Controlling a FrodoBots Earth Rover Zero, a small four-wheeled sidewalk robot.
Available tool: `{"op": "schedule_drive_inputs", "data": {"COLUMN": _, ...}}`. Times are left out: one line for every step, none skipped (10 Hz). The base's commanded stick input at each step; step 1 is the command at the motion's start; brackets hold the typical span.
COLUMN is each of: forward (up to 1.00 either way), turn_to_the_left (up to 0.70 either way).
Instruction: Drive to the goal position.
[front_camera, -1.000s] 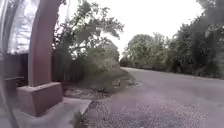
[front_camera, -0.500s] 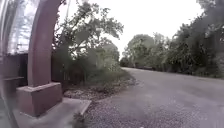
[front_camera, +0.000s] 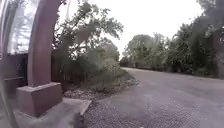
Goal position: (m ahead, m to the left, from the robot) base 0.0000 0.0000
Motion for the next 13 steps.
{"op": "schedule_drive_inputs", "data": {"forward": -0.7, "turn_to_the_left": 0.35}}
{"op": "schedule_drive_inputs", "data": {"forward": -0.44, "turn_to_the_left": 0.22}}
{"op": "schedule_drive_inputs", "data": {"forward": -0.12, "turn_to_the_left": 0.06}}
{"op": "schedule_drive_inputs", "data": {"forward": 0.0, "turn_to_the_left": 0.0}}
{"op": "schedule_drive_inputs", "data": {"forward": 0.0, "turn_to_the_left": 0.0}}
{"op": "schedule_drive_inputs", "data": {"forward": 0.0, "turn_to_the_left": 0.0}}
{"op": "schedule_drive_inputs", "data": {"forward": 0.0, "turn_to_the_left": 0.0}}
{"op": "schedule_drive_inputs", "data": {"forward": 0.0, "turn_to_the_left": 0.0}}
{"op": "schedule_drive_inputs", "data": {"forward": 0.0, "turn_to_the_left": 0.0}}
{"op": "schedule_drive_inputs", "data": {"forward": 0.0, "turn_to_the_left": 0.0}}
{"op": "schedule_drive_inputs", "data": {"forward": 0.0, "turn_to_the_left": 0.0}}
{"op": "schedule_drive_inputs", "data": {"forward": 0.0, "turn_to_the_left": 0.0}}
{"op": "schedule_drive_inputs", "data": {"forward": 0.03, "turn_to_the_left": 0.0}}
